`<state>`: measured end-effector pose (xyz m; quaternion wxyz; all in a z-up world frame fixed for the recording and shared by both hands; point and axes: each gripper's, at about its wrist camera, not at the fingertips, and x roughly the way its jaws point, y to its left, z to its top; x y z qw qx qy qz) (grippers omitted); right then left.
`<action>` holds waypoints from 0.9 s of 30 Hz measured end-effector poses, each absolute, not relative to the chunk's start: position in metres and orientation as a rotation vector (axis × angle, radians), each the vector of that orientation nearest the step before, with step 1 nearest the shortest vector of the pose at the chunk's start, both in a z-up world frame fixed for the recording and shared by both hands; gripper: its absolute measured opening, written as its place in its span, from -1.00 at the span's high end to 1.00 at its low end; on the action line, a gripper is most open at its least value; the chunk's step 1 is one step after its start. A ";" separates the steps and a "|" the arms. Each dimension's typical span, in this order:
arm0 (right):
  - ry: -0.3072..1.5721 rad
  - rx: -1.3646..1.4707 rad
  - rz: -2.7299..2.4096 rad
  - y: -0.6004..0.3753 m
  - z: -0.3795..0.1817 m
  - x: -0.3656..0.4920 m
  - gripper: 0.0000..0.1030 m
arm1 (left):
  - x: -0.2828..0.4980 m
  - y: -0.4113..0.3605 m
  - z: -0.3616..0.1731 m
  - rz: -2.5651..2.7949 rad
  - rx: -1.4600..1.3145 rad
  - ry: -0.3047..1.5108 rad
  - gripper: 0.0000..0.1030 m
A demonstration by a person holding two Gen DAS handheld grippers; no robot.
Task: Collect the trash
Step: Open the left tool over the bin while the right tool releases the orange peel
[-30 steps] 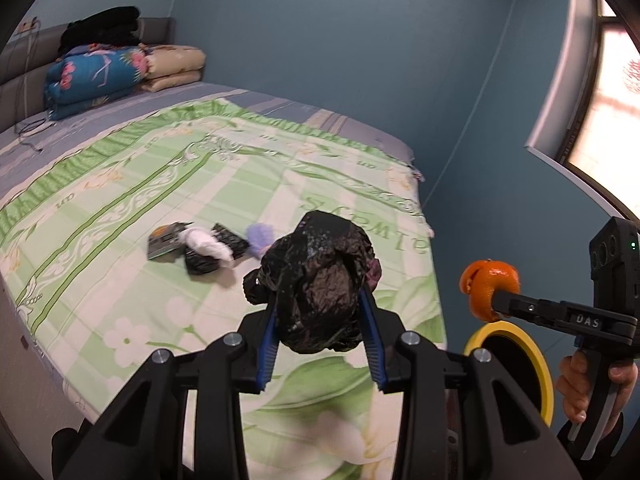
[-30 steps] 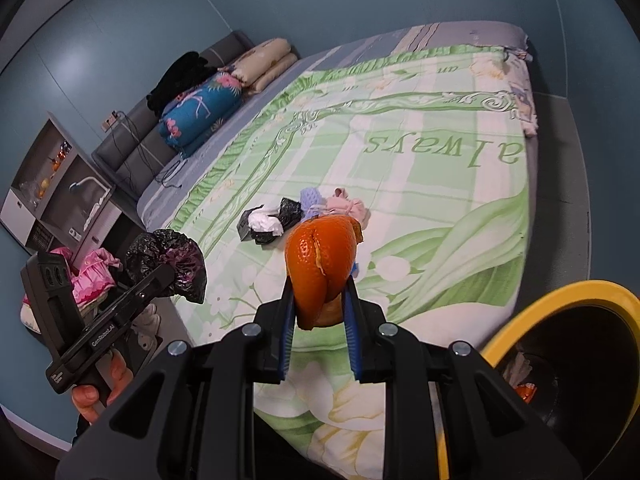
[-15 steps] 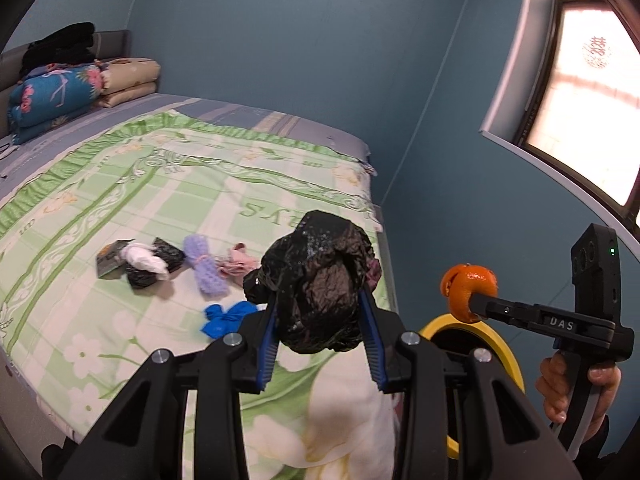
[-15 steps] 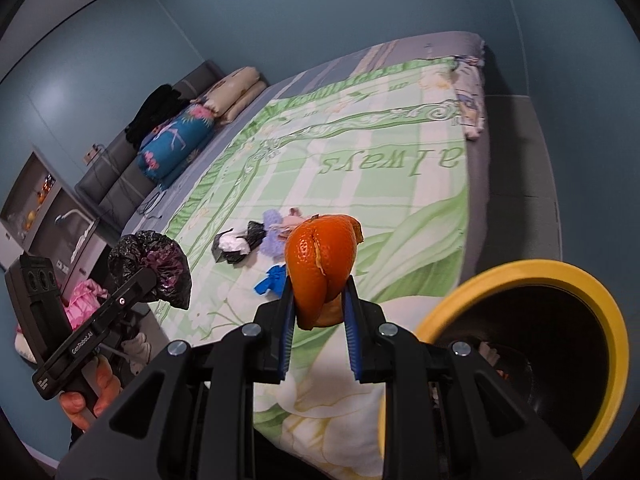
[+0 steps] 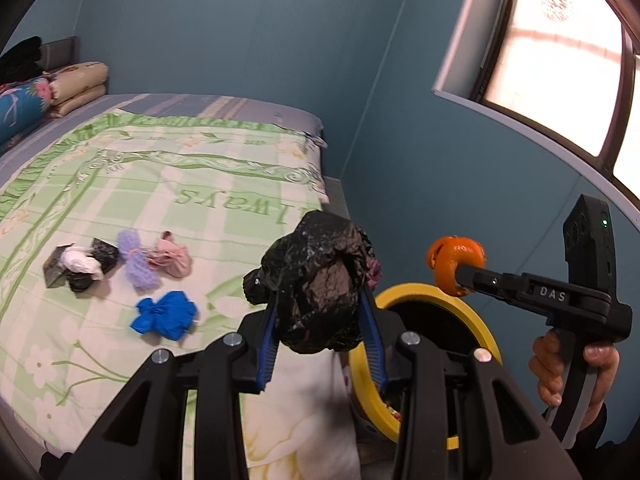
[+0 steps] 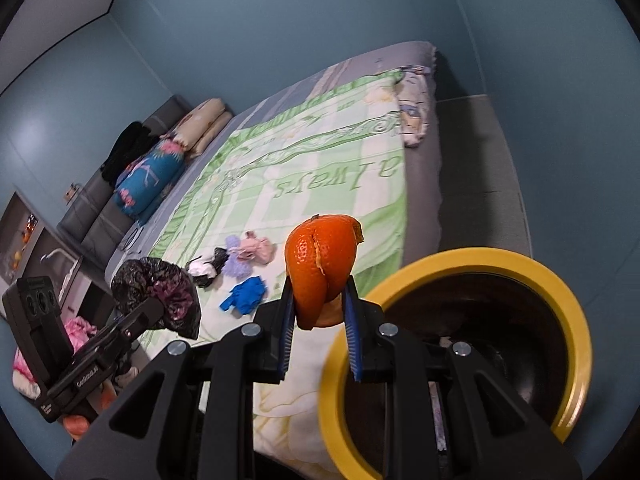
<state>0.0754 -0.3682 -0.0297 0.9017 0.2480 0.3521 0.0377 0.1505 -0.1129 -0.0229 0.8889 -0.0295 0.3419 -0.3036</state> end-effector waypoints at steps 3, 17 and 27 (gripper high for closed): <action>0.736 0.530 0.055 -0.381 -0.038 0.070 0.59 | 0.148 -0.128 -0.030 -0.653 -0.037 0.730 0.33; 0.791 0.608 -0.026 -0.424 -0.076 0.057 0.58 | 0.135 -0.197 -0.072 -0.745 0.102 0.858 0.33; 0.814 0.635 -0.038 -0.436 -0.088 0.059 0.57 | 0.129 -0.227 -0.099 -0.815 0.138 0.947 0.32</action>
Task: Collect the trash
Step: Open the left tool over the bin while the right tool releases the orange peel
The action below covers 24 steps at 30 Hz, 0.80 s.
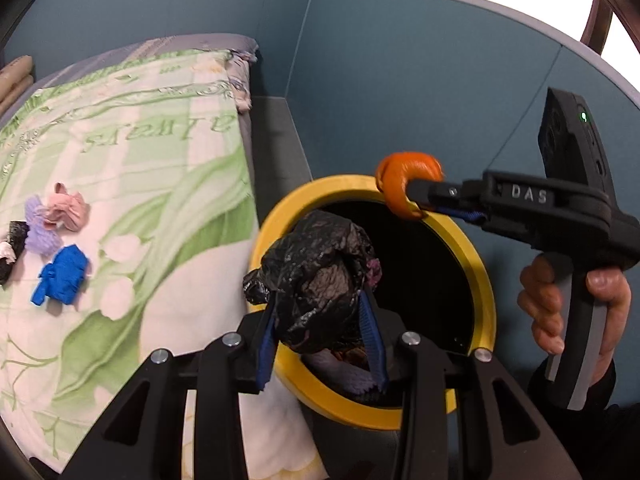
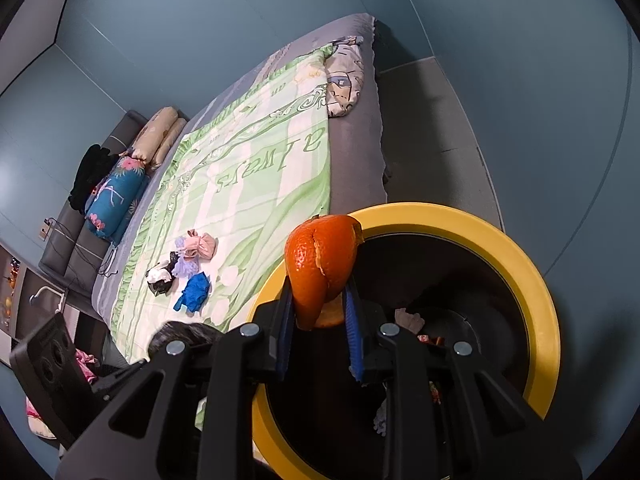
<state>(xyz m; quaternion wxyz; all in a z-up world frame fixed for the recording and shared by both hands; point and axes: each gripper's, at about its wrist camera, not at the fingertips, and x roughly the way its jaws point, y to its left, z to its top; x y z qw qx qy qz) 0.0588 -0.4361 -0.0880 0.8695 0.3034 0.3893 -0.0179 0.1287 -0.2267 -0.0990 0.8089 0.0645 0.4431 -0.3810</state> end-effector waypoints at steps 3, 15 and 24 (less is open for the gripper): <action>0.814 0.628 -0.051 -0.437 -0.087 0.058 0.52 | 0.124 -0.231 -0.101 -0.835 0.143 0.950 0.31; 0.793 0.679 -0.096 -0.455 -0.089 0.054 0.12 | 0.117 -0.227 -0.098 -0.856 0.127 0.940 -0.26; 0.758 0.689 -0.077 -0.456 -0.081 0.051 0.11 | 0.120 -0.214 -0.087 -0.846 0.090 0.900 -0.43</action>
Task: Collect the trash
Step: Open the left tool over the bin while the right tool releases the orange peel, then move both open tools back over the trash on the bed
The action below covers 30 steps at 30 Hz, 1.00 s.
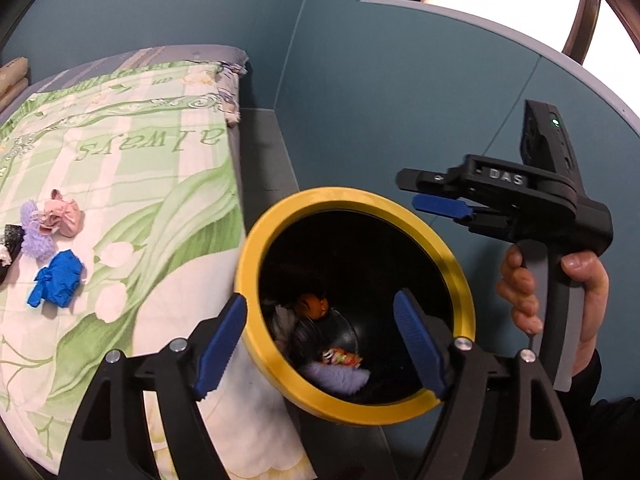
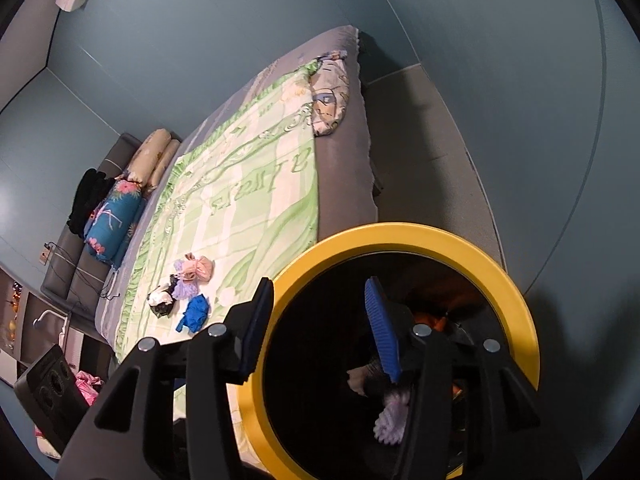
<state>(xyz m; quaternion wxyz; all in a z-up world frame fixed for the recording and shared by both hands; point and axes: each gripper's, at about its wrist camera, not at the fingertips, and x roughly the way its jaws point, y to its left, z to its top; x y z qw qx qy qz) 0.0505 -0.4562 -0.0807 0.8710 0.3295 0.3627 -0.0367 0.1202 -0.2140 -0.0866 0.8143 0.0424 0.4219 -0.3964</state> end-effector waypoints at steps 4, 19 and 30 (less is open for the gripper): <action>0.739 0.672 -0.049 -0.450 -0.074 0.052 0.01 | 0.131 -0.192 -0.084 -0.793 0.055 0.887 -0.51; 0.729 0.548 0.142 -0.370 -0.042 0.105 -0.10 | 0.186 -0.081 -0.064 -0.534 -0.076 0.804 -0.66; 0.769 0.479 0.255 -0.306 -0.043 0.164 -0.11 | 0.226 0.012 -0.070 -0.338 -0.162 0.795 -0.66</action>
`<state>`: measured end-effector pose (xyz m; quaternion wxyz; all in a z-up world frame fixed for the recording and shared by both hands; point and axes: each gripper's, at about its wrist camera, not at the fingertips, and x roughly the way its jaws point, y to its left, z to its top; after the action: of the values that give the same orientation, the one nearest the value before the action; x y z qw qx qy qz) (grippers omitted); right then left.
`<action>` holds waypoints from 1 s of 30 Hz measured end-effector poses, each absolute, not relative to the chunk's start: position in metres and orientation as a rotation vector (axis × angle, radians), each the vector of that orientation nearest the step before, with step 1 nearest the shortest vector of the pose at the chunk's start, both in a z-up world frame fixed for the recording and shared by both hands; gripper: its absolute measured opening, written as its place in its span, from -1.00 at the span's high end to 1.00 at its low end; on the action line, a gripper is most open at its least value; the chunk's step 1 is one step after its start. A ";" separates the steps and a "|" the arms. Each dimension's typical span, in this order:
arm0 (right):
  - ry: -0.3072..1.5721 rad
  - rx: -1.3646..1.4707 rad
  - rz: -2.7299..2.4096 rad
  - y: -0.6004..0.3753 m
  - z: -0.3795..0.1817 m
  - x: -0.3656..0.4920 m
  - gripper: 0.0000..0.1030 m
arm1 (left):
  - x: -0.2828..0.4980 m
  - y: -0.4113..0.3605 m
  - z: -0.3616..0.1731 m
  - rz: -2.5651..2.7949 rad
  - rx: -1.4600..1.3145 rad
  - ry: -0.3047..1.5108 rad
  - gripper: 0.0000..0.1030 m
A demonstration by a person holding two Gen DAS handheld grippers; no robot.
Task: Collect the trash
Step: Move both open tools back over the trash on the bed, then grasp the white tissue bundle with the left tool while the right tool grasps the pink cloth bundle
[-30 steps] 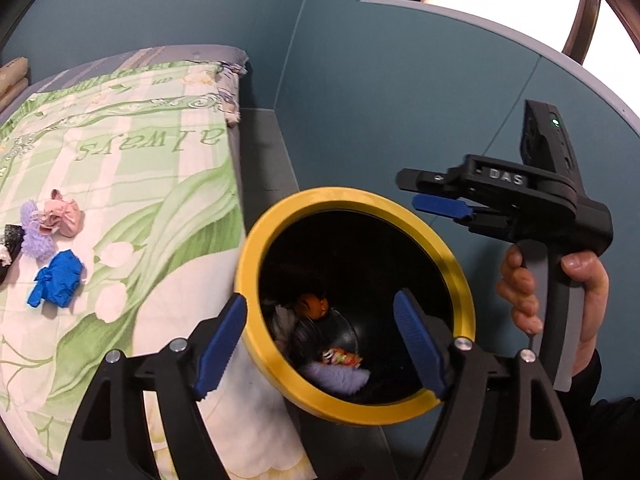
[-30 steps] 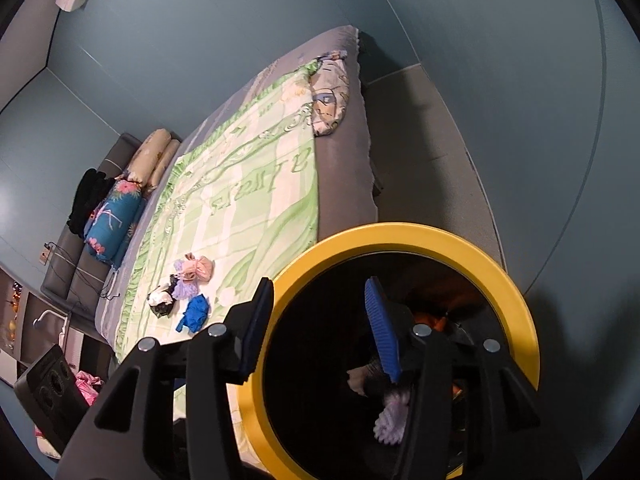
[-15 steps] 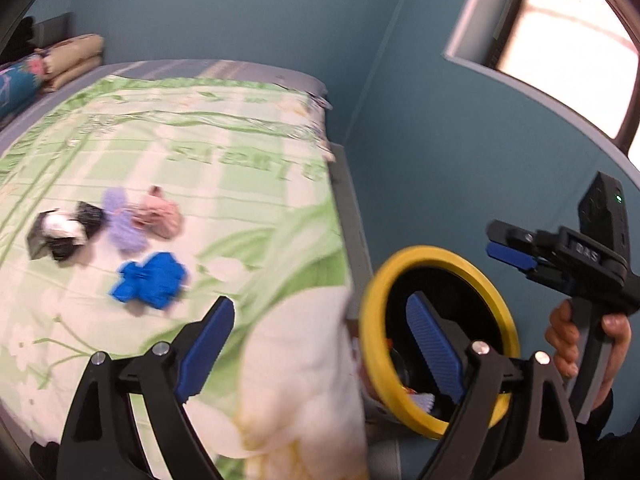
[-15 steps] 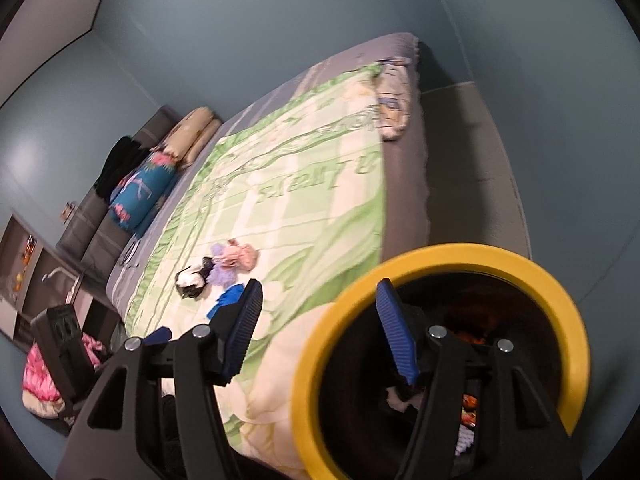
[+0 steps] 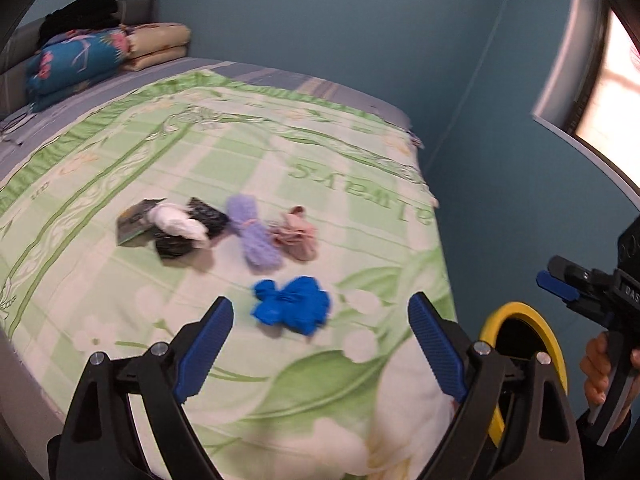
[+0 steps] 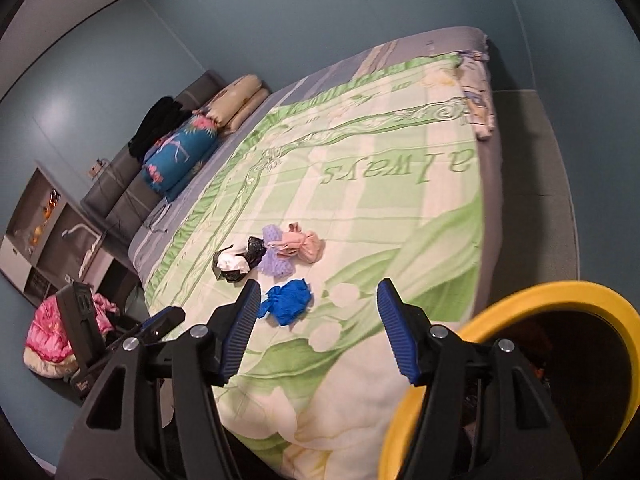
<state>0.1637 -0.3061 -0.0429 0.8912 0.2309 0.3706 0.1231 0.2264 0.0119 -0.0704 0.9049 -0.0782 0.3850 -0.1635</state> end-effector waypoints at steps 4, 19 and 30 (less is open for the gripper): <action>0.794 0.457 0.285 -0.287 -0.050 0.185 -0.12 | 0.240 0.038 -0.079 -0.278 -0.183 0.810 -0.66; 0.975 0.302 0.310 -0.216 -0.106 0.300 -0.12 | 0.305 0.098 -0.141 -0.122 -0.294 0.912 -0.66; 1.026 0.173 0.314 -0.173 -0.133 0.356 -0.12 | 0.347 0.120 -0.148 -0.088 -0.382 0.917 -0.66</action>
<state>0.3565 -0.1733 -0.1327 0.8560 0.0824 0.4879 0.1495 0.3473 0.1198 -0.1484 0.8782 -0.1833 0.4398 -0.0422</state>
